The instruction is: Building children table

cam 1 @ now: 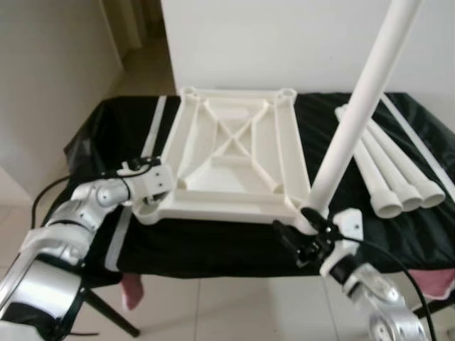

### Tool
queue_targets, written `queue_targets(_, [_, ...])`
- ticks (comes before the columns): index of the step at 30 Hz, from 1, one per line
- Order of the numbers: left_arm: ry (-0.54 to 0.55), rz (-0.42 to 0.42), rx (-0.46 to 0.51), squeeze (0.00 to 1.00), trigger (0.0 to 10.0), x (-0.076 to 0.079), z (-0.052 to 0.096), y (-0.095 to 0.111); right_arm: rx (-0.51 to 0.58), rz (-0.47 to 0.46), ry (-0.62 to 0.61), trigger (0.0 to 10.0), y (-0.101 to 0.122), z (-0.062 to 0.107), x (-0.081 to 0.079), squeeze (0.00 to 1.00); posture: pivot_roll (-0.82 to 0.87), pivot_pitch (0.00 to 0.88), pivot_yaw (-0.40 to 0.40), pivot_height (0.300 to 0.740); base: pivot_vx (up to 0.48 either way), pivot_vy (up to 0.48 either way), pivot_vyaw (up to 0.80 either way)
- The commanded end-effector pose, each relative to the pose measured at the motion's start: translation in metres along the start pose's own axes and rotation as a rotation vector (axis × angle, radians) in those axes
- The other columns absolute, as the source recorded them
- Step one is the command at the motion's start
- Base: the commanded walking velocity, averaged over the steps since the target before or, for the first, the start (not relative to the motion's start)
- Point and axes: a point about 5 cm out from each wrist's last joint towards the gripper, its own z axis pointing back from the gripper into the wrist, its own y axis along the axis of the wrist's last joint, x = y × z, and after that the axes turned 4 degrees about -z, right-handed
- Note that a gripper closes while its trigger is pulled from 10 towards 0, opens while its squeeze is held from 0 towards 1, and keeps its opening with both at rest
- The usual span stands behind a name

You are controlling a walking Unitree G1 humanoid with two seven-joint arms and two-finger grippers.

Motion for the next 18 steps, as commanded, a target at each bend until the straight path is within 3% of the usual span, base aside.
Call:
queue_targets(1, [-0.476, -0.005, 0.078, 0.00, 10.0, 0.036, 0.000, 0.011, -0.025, 0.001, 0.030, 10.0, -0.003, 0.000, 0.007, 0.00, -0.07, 0.000, 0.041, 0.740, 0.000, 0.000, 0.00])
queue_targets(5, [-0.523, 0.002, 0.139, 0.00, 10.0, 0.037, 0.001, 0.024, -0.069, 0.030, 0.078, 10.0, -0.004, -0.002, 0.015, 0.00, -0.06, 0.000, 0.029, 0.740, 0.000, 0.000, 0.00])
queue_targets(9, [-0.451, 0.008, 0.164, 0.00, 10.0, 0.008, 0.006, 0.031, -0.107, 0.050, 0.192, 10.0, -0.001, 0.000, 0.008, 0.00, -0.05, 0.000, 0.023, 0.740, 0.000, 0.000, 0.00])
queue_targets(12, [-0.429, 0.015, 0.178, 0.00, 10.0, 0.000, 0.008, 0.032, -0.109, 0.057, 0.198, 10.0, -0.002, 0.000, 0.007, 0.00, -0.05, 0.000, 0.023, 0.740, 0.000, 0.000, 0.00])
queue_targets(16, [-0.294, 0.022, 0.197, 0.00, 10.0, -0.035, 0.019, 0.035, -0.105, 0.078, 0.193, 10.0, -0.003, 0.004, 0.011, 0.00, -0.06, 0.000, 0.016, 0.740, 0.000, 0.000, 0.00])
queue_targets(18, [-0.266, 0.023, 0.196, 0.00, 10.0, -0.041, 0.020, 0.035, -0.103, 0.079, 0.189, 10.0, -0.003, 0.006, 0.012, 0.00, -0.06, 0.000, 0.015, 0.740, 0.000, 0.000, 0.00])
